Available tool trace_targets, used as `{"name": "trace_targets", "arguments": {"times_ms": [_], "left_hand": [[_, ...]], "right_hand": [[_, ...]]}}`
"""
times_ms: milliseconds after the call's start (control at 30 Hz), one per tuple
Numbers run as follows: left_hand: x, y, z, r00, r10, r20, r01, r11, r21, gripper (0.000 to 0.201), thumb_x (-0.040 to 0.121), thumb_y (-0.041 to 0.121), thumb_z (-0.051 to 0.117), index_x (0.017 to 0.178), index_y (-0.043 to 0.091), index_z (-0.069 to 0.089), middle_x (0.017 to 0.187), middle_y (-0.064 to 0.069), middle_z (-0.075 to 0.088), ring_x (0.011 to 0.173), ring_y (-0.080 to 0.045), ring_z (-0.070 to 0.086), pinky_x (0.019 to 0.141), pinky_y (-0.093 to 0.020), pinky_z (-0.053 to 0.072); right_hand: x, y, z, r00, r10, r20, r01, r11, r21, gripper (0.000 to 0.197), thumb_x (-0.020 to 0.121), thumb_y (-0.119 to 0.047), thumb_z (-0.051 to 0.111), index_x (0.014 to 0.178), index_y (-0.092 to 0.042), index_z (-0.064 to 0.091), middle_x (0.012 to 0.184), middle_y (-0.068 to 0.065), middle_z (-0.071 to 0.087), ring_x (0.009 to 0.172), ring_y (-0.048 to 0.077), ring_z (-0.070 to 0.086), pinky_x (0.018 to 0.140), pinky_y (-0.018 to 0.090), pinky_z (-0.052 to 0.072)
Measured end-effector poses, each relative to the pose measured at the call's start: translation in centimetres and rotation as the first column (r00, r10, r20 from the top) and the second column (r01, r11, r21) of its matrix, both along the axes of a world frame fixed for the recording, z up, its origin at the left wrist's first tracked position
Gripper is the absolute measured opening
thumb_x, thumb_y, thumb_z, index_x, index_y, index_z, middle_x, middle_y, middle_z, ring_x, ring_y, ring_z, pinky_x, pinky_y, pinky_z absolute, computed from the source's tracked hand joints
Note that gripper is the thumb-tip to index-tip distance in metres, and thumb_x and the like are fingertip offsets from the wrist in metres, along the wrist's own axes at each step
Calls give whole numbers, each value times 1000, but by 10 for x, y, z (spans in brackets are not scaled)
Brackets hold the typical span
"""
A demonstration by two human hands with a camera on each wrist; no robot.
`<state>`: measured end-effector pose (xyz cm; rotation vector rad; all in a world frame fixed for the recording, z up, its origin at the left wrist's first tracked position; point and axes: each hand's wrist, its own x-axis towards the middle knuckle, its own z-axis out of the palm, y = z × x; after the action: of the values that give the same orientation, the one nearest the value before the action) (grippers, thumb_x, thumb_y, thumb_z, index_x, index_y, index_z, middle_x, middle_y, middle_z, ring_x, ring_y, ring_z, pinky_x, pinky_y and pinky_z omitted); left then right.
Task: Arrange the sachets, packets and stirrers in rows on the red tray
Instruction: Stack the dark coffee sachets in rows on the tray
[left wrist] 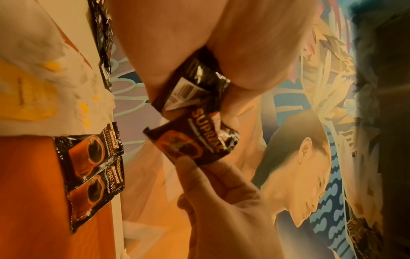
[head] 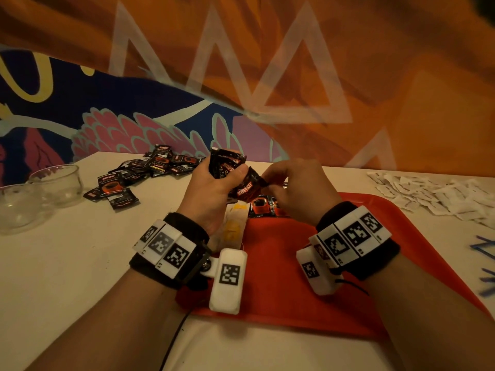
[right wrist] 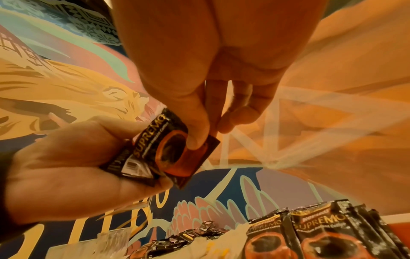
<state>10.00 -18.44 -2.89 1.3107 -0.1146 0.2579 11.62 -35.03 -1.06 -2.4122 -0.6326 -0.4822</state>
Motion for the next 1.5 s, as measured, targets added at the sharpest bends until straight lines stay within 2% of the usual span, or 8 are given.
{"name": "trace_targets", "arguments": {"times_ms": [200,367,567,700,1000,1167,1333,1500], "left_hand": [[0,-1,-2,999,-15,28,14,999,48,15,95,2,59,106,12,59,99,-12,66,100,-32,65,100,-57,50],[-1,-1,0,986,68,155,-90,986,142,23,90,9,69,107,22,58,104,-3,67,100,-22,70,74,-35,60],[2,0,0,971,139,196,-201,915,349,23,93,22,67,113,15,58,99,2,68,92,-11,67,74,-21,58],[-1,-1,3,971,133,197,-182,950,253,13,99,26,58,99,13,55,63,4,54,52,-6,50,49,-19,44],[13,18,2,982,165,-91,-183,948,-261,20,102,38,52,99,18,56,64,1,58,53,-8,50,50,-21,42],[16,22,-1,984,115,-134,-150,945,-290,24,101,41,54,101,18,55,67,-1,58,51,-9,50,52,-24,42],[19,22,-5,983,98,-154,-139,950,-281,26,101,41,53,102,16,56,67,-2,58,51,-11,49,52,-24,41],[20,22,-5,982,94,-163,-138,948,-286,25,101,41,53,102,16,57,67,-2,58,51,-11,49,52,-24,41]], "right_hand": [[4,-4,0,1000,-19,14,18,999,33,11,87,-10,72,93,-17,78,79,-14,59,66,-12,50,62,-6,30],[8,-7,-1,999,-36,-5,36,999,13,14,88,-10,71,97,-18,77,83,-12,60,69,-10,51,63,-5,32],[7,-9,0,999,-13,-49,12,1000,-3,12,87,-12,73,94,-20,77,82,-11,63,73,-3,57,63,-1,34],[7,-8,-2,994,-7,-106,1,998,-58,12,86,-13,74,94,-21,76,78,-15,60,68,-10,52,59,-1,34],[38,-24,-7,844,-232,-484,192,973,-131,17,81,-21,80,72,-25,66,82,0,71,77,15,64,71,30,52],[41,-19,-13,694,-255,-673,171,967,-190,12,87,-21,74,83,-10,73,71,-2,69,60,6,53,61,23,43],[42,-3,-10,669,-281,-688,148,958,-247,29,89,-25,72,107,-2,71,107,11,74,85,16,59,91,36,51],[45,4,-12,639,-258,-724,212,965,-156,20,84,-14,77,86,-10,58,87,9,73,81,19,67,78,33,53]]}}
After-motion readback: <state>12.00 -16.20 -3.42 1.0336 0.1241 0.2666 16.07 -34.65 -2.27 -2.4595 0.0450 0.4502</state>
